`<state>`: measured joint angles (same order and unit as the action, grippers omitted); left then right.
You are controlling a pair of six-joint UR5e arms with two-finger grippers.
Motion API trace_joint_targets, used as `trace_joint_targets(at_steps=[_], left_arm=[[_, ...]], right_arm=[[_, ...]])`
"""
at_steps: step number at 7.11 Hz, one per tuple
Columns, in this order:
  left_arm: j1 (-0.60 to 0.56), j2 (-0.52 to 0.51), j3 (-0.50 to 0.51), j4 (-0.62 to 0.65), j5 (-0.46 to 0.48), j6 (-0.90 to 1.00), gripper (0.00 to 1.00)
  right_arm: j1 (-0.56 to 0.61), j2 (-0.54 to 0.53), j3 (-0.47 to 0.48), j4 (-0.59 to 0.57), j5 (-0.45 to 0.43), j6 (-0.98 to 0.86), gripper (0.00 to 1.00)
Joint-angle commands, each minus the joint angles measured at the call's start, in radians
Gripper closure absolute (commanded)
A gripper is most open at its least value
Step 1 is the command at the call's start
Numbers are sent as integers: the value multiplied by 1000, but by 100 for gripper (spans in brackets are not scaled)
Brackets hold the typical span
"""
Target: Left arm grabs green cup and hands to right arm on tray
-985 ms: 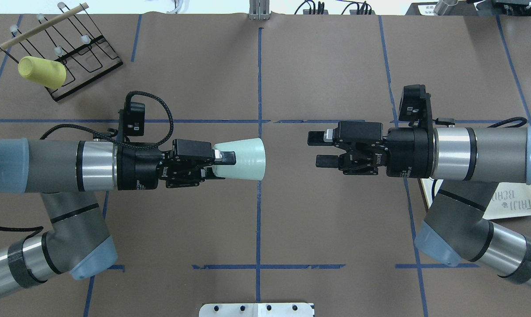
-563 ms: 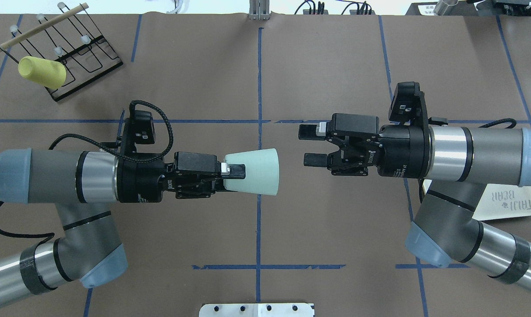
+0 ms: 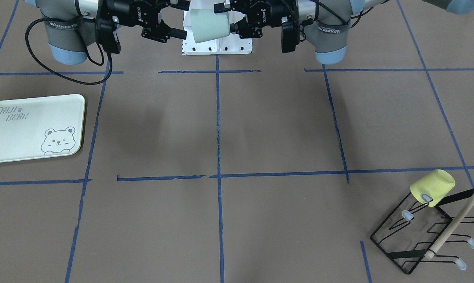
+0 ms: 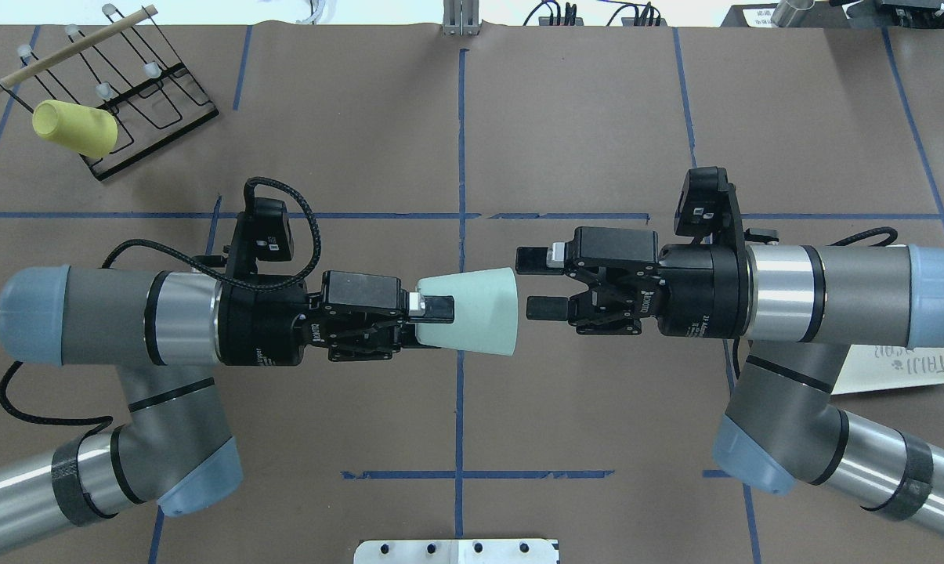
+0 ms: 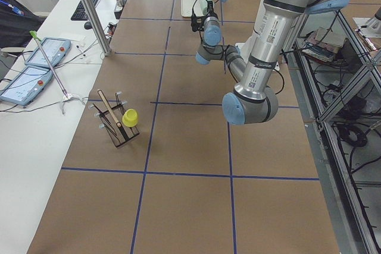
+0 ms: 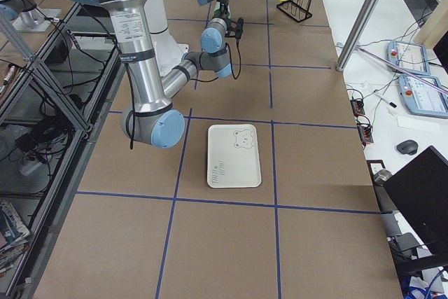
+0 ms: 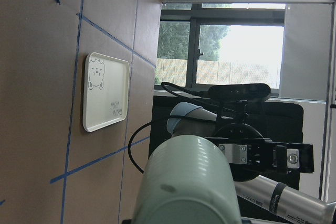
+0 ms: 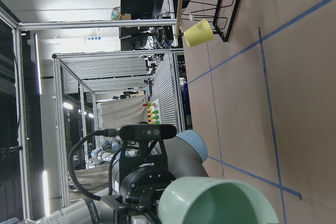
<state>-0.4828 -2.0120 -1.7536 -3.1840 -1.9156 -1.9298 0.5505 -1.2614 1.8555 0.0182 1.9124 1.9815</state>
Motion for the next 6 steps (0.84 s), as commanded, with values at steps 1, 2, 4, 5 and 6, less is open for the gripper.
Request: trace_joint_targets(at_steps=[1,2,4,5,6], left_arm=[[3,-1,2,-1,1,-3,61],[4,-1,2,-1,1,-11,61],[7,-2,0,-1,1,-29,61],[7,-2,0,-1,1,-31,61],[7,-5,0,-1,1,-31,61]], right_arm=[[-18,2,11,0,-1,0,3],[-20,4,14,0,-3,0,5],[-21,19,11,-1,-27,0,8],[-32,17,11,-1,-38,0,9],[-35,17,10,-1,-39,0,10]])
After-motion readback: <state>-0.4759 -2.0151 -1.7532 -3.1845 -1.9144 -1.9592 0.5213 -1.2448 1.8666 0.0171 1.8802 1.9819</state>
